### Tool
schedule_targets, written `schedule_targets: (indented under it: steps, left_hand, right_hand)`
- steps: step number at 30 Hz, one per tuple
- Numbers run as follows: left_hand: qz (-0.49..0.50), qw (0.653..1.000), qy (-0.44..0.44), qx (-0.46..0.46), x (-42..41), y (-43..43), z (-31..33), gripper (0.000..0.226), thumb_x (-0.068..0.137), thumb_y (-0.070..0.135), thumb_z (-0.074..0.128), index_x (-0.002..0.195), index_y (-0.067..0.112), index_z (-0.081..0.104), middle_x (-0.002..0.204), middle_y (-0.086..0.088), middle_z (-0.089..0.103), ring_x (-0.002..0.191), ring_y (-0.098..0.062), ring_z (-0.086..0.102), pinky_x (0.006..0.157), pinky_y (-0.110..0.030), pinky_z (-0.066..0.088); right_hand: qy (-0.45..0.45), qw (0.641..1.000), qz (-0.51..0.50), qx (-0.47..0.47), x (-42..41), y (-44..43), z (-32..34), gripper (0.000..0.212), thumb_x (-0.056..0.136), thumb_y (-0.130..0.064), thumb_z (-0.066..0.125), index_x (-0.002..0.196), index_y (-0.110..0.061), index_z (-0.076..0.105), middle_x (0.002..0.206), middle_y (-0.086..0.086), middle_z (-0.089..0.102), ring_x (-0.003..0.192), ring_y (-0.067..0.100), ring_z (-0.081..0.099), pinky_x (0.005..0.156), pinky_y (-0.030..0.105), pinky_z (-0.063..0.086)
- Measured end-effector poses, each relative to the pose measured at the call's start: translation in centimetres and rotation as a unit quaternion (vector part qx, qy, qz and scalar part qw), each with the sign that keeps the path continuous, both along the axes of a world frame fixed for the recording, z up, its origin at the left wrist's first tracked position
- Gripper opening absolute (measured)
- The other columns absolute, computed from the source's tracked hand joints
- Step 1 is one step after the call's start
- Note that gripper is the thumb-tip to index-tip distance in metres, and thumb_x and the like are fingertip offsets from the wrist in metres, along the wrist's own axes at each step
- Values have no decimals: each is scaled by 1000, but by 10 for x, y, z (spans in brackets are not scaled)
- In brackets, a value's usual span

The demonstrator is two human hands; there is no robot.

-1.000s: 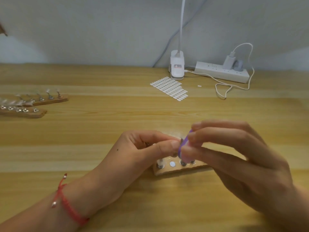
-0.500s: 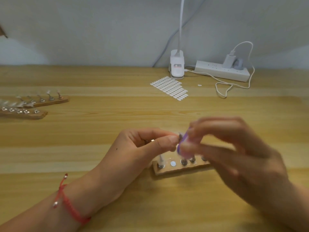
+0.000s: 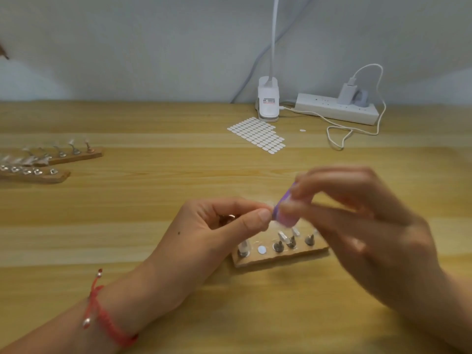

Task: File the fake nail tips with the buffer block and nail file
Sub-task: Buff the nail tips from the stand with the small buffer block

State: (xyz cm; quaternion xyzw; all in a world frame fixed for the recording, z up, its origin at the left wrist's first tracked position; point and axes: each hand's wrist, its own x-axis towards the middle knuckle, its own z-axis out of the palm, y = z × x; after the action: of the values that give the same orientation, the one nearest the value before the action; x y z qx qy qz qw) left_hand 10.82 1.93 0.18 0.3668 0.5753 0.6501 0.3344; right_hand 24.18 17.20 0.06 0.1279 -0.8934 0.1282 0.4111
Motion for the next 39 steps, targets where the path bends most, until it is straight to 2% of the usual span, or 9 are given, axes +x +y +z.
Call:
schedule_targets:
  steps: [9,12,16,21,23,27,31,35,39]
  left_hand:
    - [11,1000,-21,7,0,0,1,24,62,32,68,74,14,78,65,5,72,56,3,62,55,-4,43]
    - [-1,1000,-16,7,0,1,1,28,64,34,68,80,14,78,76,1,75,68,-1,67,62,-9,47]
    - [9,1000,6,-2,0,1,0,20,63,36,67,72,23,79,70,6,72,67,3,63,62,-6,44]
    - [1,1000,-12,1,0,1,1,24,65,33,69,76,14,79,76,-1,75,69,-1,66,63,-7,45]
    - [5,1000,13,-8,-1,0,1,8,71,31,76,68,24,78,75,1,74,70,1,64,64,-5,43]
    - [-13,998,58,-12,-1,0,0,14,76,30,67,75,22,78,76,0,74,74,-5,65,69,-11,46]
    - [9,999,43,7,0,0,0,13,69,36,72,68,24,77,69,7,71,67,1,61,62,-7,44]
    - [4,999,44,29,-1,0,0,16,70,31,72,70,15,76,67,4,70,64,-1,61,62,-8,44]
    - [24,996,84,18,-4,-1,-6,14,67,38,73,67,24,77,64,4,67,66,-11,55,60,-12,43]
  right_hand:
    - [-13,1000,1,-20,-1,0,-5,30,90,10,56,112,-6,67,111,0,61,113,22,58,94,33,48]
    - [-27,999,44,-3,-1,-8,-10,22,95,0,55,107,-6,73,113,1,62,114,21,58,94,29,48]
    - [-4,999,2,-39,-2,2,-5,32,90,11,57,113,-11,64,109,1,58,107,23,60,87,35,50]
    - [-19,999,36,-16,-2,1,-9,30,91,4,56,115,-12,63,114,2,55,109,22,59,92,28,47]
    - [-9,999,12,-42,-2,6,-7,29,93,2,55,115,-15,61,113,2,55,109,22,60,91,33,49]
    - [-24,999,29,-29,0,-1,-12,37,88,14,55,115,-10,62,116,4,55,115,25,58,95,35,48]
    - [-15,999,9,-46,-1,3,-8,28,93,5,52,113,-13,62,112,4,58,111,25,60,92,39,50]
    - [-26,998,42,-29,0,-4,-12,23,95,2,54,107,-6,72,114,4,56,113,25,59,95,34,48]
    - [-10,996,15,-91,-3,2,-8,29,90,8,52,115,-7,60,110,12,56,112,17,59,103,26,46]
